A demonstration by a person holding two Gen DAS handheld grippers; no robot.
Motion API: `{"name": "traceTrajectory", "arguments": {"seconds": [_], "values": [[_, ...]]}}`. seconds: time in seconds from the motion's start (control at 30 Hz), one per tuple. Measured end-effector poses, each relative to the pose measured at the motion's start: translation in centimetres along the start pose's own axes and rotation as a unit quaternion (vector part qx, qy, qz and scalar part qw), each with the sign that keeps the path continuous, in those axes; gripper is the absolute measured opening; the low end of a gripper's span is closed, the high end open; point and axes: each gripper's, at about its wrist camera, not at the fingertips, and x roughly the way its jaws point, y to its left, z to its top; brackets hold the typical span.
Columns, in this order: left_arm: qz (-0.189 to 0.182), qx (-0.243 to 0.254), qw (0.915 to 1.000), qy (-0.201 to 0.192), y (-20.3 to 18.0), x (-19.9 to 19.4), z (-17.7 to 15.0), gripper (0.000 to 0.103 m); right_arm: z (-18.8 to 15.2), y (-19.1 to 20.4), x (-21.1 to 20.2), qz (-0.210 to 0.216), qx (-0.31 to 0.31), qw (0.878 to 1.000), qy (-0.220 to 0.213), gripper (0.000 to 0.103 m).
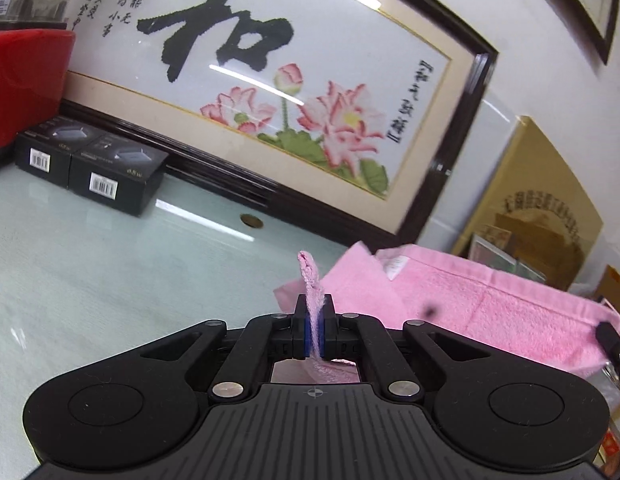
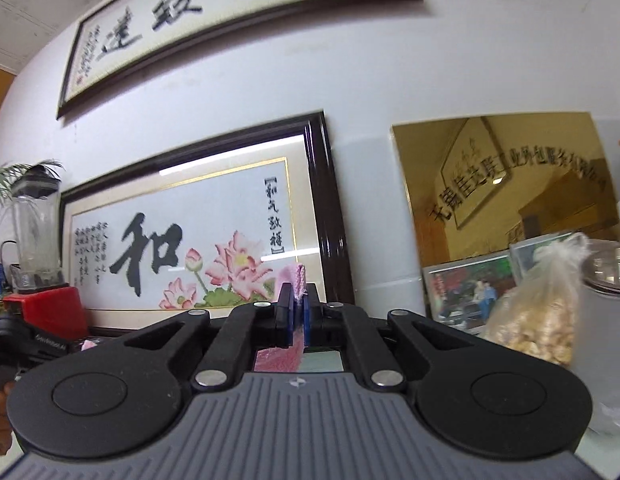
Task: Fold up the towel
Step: 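Lift the pink towel with both grippers, spreading it open in the air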
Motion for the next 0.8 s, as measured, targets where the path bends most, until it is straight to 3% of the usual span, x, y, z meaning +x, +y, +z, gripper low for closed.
{"name": "traceTrajectory", "arguments": {"seconds": [0.13, 0.23, 0.3, 0.37, 0.43, 0.5, 0.57, 0.6, 0.63, 0.7, 0.73, 0.77, 0.8], "values": [[-0.01, 0.005, 0.9997, -0.021, -2.0, -3.3, -0.1, 0.003, 1.8, 0.1, -5.2, -0.003, -0.019, 0.998, -0.056, 0.006], [-0.007, 0.01, 0.9988, -0.047, -3.5, -4.9, 1.2, 0.003, 4.4, -0.1, -5.0, 0.012, -0.01, 0.999, -0.048, 0.006], [0.017, 0.023, 0.9978, -0.06, -4.9, -4.6, 3.2, 0.004, 5.8, -0.6, -3.6, 0.017, -0.004, 0.999, -0.033, 0.006], [0.034, 0.025, 0.9975, -0.056, -5.8, -3.0, 5.6, 0.004, 7.3, -1.2, 0.7, 0.009, 0.002, 1.0, -0.004, 0.006], [0.078, 0.011, 0.9959, -0.045, -6.7, -0.6, 8.2, 0.004, 8.3, -2.1, 5.6, 0.006, 0.018, 0.999, 0.029, 0.006], [0.082, 0.007, 0.9962, -0.026, -7.9, 2.3, 12.2, 0.004, 9.9, -3.1, 11.3, 0.001, 0.034, 0.997, 0.074, 0.006], [0.114, -0.004, 0.993, -0.034, -8.4, 2.8, 13.6, 0.004, 10.4, -4.3, 13.8, 0.034, 0.075, 0.989, 0.123, 0.011], [0.104, 0.015, 0.9938, -0.038, -8.5, 2.6, 13.5, 0.005, 9.9, -4.7, 13.7, 0.063, 0.085, 0.984, 0.141, 0.013], [0.103, 0.031, 0.9933, -0.042, -8.6, 2.5, 13.1, 0.005, 9.1, -4.9, 13.5, 0.09, 0.092, 0.98, 0.154, 0.017], [0.112, 0.065, 0.9902, -0.052, -8.2, 2.1, 11.7, 0.004, 7.6, -5.2, 12.7, 0.13, 0.094, 0.971, 0.176, 0.036], [0.11, 0.069, 0.9902, -0.051, -7.9, 2.2, 11.5, 0.004, 6.1, -5.0, 11.9, 0.148, 0.087, 0.966, 0.192, 0.055], [0.109, 0.067, 0.9909, -0.042, -7.4, 2.4, 11.2, 0.004, 4.6, -4.7, 11.3, 0.165, 0.084, 0.96, 0.21, 0.062], [0.108, 0.064, 0.9915, -0.034, -6.9, 2.6, 10.9, 0.004, 3.5, -4.3, 10.9, 0.179, 0.083, 0.954, 0.224, 0.062]]}}
